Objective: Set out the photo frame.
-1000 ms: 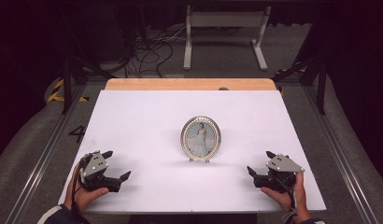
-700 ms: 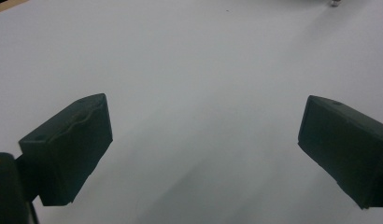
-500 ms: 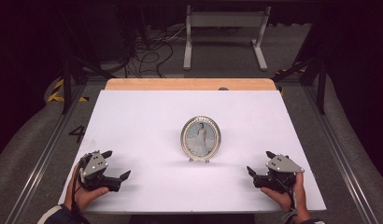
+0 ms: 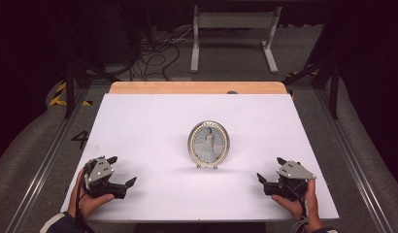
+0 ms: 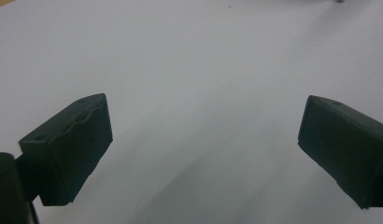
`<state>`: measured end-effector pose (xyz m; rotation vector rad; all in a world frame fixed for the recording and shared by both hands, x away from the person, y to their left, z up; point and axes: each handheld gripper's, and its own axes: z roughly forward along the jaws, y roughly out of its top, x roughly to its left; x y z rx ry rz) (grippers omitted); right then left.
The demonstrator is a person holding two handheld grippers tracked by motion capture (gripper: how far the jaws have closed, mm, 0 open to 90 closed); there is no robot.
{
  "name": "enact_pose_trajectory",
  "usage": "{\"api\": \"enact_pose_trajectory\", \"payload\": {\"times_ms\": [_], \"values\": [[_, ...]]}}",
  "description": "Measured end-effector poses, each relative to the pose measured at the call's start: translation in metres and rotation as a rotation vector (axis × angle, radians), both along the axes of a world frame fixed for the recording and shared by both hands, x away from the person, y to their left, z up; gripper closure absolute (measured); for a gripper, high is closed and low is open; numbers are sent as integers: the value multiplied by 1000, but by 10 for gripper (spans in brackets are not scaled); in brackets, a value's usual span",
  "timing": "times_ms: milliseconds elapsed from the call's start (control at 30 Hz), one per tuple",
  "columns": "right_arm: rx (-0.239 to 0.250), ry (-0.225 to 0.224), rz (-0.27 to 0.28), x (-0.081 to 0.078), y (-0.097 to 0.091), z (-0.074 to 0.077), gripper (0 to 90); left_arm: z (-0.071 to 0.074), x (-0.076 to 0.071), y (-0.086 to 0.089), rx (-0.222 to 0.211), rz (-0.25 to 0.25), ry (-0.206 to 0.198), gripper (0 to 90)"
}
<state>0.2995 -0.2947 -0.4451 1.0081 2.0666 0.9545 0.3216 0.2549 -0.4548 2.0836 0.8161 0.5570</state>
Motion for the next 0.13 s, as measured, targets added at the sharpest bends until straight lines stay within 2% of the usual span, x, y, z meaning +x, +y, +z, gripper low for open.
{"api": "enact_pose_trajectory", "payload": {"times_ms": [133], "values": [[4, 5, -2, 1, 0, -1, 131, -1, 1, 0, -2, 3, 9, 35]]}}
